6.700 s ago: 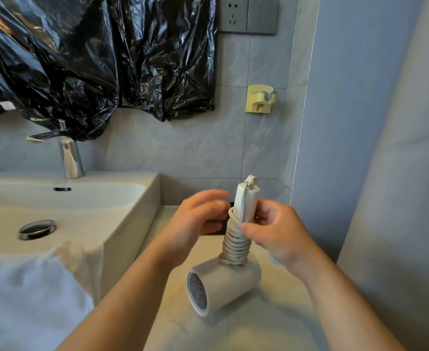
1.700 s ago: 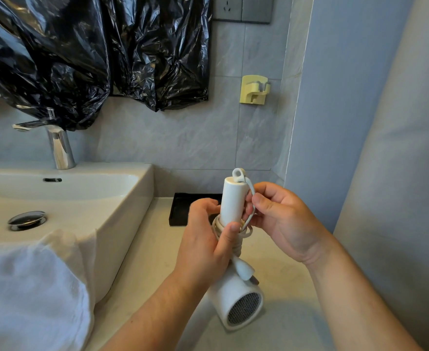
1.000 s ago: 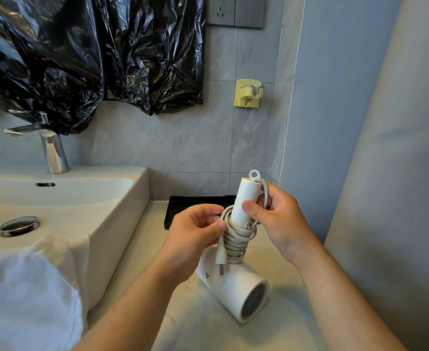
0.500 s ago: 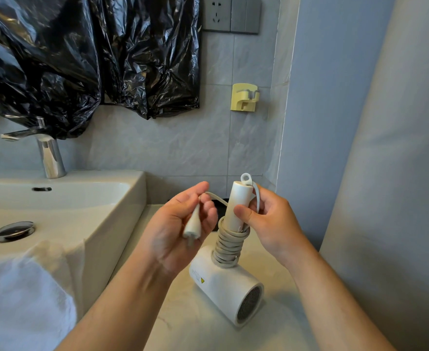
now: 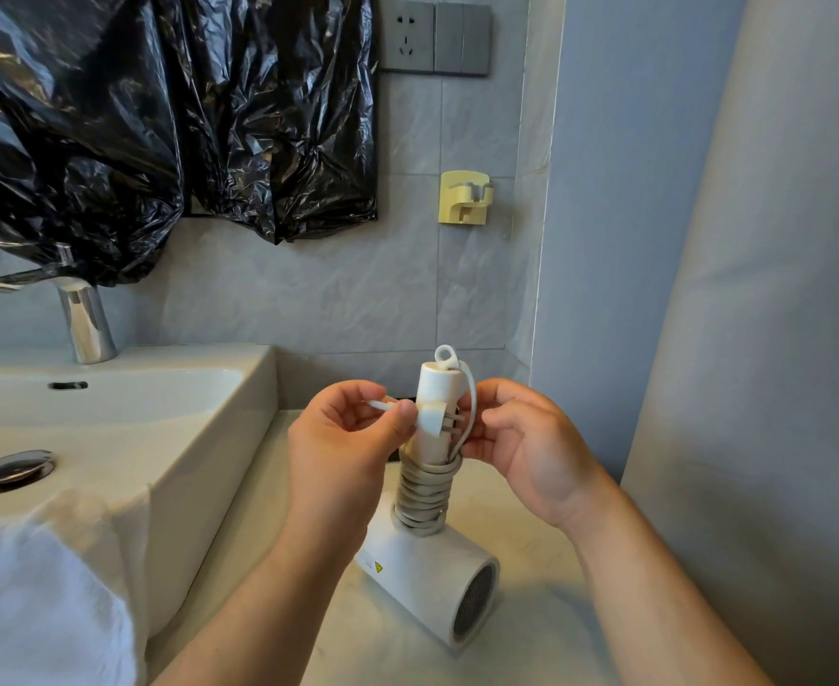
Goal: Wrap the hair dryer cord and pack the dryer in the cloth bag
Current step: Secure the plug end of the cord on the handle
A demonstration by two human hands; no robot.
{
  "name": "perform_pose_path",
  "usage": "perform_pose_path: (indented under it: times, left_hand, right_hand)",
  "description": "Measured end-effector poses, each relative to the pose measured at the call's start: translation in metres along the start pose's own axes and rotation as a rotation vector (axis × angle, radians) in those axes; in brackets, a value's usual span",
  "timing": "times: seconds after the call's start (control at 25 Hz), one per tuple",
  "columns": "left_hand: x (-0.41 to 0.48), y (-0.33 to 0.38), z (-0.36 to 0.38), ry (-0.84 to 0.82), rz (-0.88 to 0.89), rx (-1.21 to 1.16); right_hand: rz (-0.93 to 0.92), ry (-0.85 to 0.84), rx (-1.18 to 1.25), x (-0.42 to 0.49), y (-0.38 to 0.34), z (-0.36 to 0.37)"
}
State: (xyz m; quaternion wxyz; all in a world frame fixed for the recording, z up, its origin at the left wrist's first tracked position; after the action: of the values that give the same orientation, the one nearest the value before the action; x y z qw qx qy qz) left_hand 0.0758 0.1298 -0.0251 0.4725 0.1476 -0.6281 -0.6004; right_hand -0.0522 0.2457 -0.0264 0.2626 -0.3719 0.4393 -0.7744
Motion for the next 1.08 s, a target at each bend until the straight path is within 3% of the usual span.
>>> perform_pose_path:
  times: [0.16,0.32,0.6,0.72,0.88,1.08]
  left_hand:
    - [-0.013,0.009,0.004,0.067,0.11,0.204]
    - [-0.021,0.013,0.005,0.139,0.173,0.223]
    - [-0.014,0.01,-0.001,0.159,0.306,0.405]
    - [-0.013,0.005,0.008,0.057,0.395,0.515]
    - [-0.015,-0.003,0.012,-0.06,0.34,0.511]
    - [-0.015,-0.001,0.008,0.015,0.343,0.507]
  right_hand:
    - [0.0,-0.075,0.0,-0.003,-0.001,0.006]
    - [-0.062,-0.063,-0.171,-0.004,0.001,0.009]
    - [-0.097,0.104,-0.286,-0.004,0.001,0.006]
    - [-0.08,0.108,-0.269,-0.005,0.002,0.004]
    - [-0.116,0.107,-0.318,-0.006,0.0,0.006]
    - [-0.174,0.088,-0.368,-0.008,-0.005,0.015]
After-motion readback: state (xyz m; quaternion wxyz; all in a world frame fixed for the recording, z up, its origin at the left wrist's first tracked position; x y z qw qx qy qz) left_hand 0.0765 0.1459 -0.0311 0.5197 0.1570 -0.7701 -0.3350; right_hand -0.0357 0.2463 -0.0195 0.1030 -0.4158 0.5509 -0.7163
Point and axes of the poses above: each hand's wrist, its own x-axis towards the middle knuckle, its own z-axis out of the palm, y = z × x, the point moved 5 cm from there along x, towards the middle knuckle, and after that the axes turned 8 degrees about x, right-handed, at the moved point
